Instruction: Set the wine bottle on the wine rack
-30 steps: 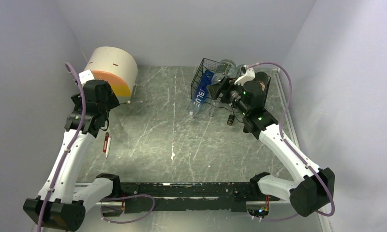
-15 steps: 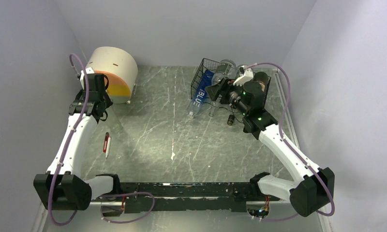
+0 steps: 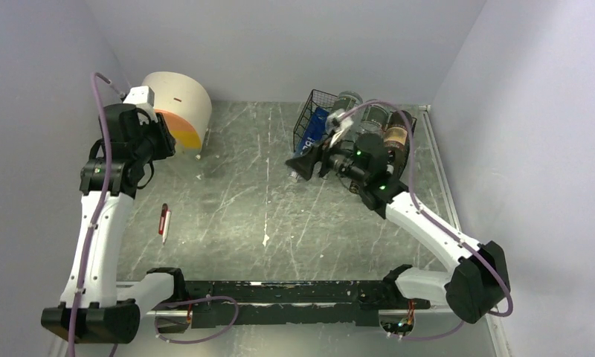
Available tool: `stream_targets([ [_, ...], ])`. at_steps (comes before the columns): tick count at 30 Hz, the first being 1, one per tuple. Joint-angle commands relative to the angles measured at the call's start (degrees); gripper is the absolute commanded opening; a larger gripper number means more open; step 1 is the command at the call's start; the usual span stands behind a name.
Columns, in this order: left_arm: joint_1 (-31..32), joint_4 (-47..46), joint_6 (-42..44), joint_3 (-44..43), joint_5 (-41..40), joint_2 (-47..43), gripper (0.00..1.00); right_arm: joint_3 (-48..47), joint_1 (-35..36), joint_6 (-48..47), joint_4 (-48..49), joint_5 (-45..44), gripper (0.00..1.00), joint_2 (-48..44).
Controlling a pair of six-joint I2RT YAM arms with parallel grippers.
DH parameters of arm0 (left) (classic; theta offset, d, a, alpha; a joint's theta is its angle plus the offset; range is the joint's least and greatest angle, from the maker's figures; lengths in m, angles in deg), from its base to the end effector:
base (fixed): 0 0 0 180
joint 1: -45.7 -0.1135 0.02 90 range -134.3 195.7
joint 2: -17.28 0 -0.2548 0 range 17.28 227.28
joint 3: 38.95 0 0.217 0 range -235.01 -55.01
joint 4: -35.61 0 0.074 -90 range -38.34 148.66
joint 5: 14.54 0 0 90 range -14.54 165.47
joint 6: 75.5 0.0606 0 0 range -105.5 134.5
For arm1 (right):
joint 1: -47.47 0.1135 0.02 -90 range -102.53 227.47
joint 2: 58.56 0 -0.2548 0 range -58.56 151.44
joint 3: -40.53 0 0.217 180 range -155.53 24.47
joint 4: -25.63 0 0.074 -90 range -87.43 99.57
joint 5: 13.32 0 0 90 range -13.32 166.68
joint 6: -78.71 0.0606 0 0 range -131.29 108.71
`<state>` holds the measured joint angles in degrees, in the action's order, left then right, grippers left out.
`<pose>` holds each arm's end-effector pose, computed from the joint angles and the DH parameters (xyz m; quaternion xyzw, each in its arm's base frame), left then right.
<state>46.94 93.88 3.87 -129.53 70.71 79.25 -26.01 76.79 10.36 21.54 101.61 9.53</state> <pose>0.2076 0.0005 0.3758 -0.0915 0.8592 -0.0163 0.5031 0.2231 0.1546 0.3314 -0.1930 0.7123 0.4265 0.5230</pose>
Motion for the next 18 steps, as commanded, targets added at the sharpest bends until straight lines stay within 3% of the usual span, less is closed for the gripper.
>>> stream_targets([
  [1,0.4,-1.7,3.3,-4.2,18.8,-3.2,0.07,-0.6,10.3,-8.7,6.1,-1.9,0.79,1.7],
  [6,1.6,-4.2,3.1,-5.0,32.3,-4.0,0.07,-1.2,21.0,-13.7,11.3,-11.3,0.80,6.7],
  [9,2.3,-5.9,2.8,-4.6,38.3,-4.2,0.07,-3.5,24.3,-15.5,12.4,-13.7,0.96,10.6],
  [12,2.8,-7.0,3.1,-4.4,46.7,-3.5,0.07,-3.0,26.6,-17.8,16.3,-17.0,0.99,12.9],
  [18,4.0,-5.8,5.5,-4.5,50.2,-3.4,0.07,-4.7,27.8,-19.2,16.1,-22.2,0.99,16.5],
])
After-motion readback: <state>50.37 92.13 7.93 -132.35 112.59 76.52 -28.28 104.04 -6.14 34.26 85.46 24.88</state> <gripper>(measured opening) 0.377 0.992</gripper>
